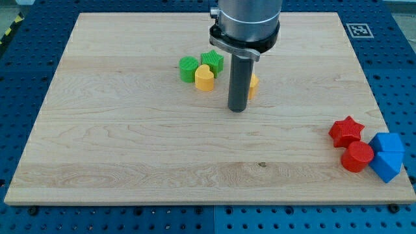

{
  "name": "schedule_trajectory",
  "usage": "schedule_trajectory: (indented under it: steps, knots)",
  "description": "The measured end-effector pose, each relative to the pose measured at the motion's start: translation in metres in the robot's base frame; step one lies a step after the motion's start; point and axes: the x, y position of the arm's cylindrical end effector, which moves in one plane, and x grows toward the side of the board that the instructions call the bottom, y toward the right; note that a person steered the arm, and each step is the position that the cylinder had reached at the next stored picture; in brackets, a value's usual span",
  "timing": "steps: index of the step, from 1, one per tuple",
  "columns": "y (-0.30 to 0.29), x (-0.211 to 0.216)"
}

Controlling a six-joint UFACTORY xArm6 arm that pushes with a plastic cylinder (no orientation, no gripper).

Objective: Push the yellow hexagon towards the top side

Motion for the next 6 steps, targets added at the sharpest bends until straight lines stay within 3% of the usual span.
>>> schedule_trajectory:
  steps: [6]
  knots:
    - [0.018,-0.066]
